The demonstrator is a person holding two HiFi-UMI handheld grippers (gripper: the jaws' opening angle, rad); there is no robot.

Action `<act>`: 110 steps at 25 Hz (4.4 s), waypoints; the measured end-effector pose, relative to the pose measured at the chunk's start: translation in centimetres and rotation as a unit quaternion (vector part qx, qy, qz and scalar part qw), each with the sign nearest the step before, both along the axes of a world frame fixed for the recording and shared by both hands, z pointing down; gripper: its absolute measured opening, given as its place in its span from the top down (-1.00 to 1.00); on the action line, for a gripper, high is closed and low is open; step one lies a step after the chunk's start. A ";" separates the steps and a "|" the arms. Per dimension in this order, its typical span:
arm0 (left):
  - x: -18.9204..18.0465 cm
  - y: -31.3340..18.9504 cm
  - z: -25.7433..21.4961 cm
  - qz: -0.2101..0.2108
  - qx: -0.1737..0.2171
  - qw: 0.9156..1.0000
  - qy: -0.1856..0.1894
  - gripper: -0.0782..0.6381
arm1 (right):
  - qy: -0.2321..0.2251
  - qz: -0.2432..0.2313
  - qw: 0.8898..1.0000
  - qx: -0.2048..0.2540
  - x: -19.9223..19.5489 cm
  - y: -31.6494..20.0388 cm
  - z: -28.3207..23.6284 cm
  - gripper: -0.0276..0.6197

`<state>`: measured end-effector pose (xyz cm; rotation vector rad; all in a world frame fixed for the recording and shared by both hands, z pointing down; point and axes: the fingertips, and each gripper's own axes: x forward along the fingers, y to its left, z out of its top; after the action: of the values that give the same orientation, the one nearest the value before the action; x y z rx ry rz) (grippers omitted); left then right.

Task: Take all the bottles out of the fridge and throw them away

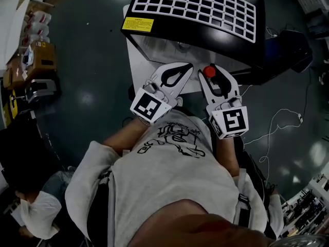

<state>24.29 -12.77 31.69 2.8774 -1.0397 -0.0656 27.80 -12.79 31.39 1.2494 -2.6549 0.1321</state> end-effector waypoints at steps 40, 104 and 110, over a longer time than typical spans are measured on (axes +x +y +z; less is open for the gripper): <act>-28.6 6.9 -0.4 -0.193 -0.015 0.981 0.003 0.76 | 0.016 -0.210 0.977 0.015 -28.6 5.2 -1.4 0.42; -39.1 10.8 0.3 -0.264 -0.031 0.964 0.004 0.76 | 0.028 -0.292 0.956 0.010 -39.5 8.4 -0.5 0.42; -40.7 11.1 1.5 -0.251 -0.046 0.967 0.002 0.76 | 0.033 -0.275 0.961 -0.004 -40.7 8.5 1.0 0.42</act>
<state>-16.43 -1.65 33.21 2.4590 -1.6907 -0.0519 -12.91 -4.28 32.39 0.4629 -2.8187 0.0141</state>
